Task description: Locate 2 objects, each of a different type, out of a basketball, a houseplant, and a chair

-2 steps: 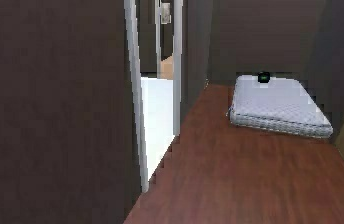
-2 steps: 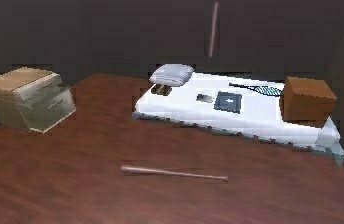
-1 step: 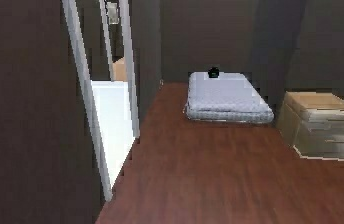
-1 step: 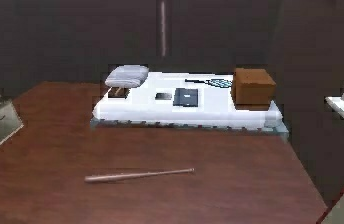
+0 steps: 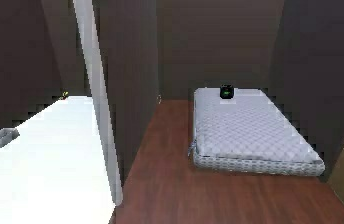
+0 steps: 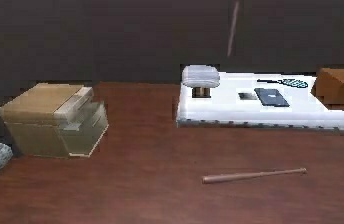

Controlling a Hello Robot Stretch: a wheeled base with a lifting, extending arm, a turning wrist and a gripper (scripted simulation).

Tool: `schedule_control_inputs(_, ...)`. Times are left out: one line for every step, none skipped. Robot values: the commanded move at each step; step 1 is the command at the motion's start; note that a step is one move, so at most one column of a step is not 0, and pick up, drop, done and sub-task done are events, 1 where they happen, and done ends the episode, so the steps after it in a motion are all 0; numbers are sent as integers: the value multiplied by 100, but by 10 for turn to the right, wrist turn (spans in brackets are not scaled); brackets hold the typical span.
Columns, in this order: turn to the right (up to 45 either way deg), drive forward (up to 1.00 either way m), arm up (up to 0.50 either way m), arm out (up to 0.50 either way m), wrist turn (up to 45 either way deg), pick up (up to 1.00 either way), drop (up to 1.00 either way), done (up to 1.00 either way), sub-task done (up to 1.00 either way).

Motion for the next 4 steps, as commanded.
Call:
schedule_control_inputs(0, 50, 0, 0, 0, 0, 0, 0, 0)
schedule_control_inputs(-450, 0, 0, 0, 0, 0, 0, 0, 0)
schedule_control_inputs(-60, 0, 0, 0, 0, 0, 0, 0, 0)
schedule_control_inputs(0, 25, 0, 0, 0, 0, 0, 0, 0)
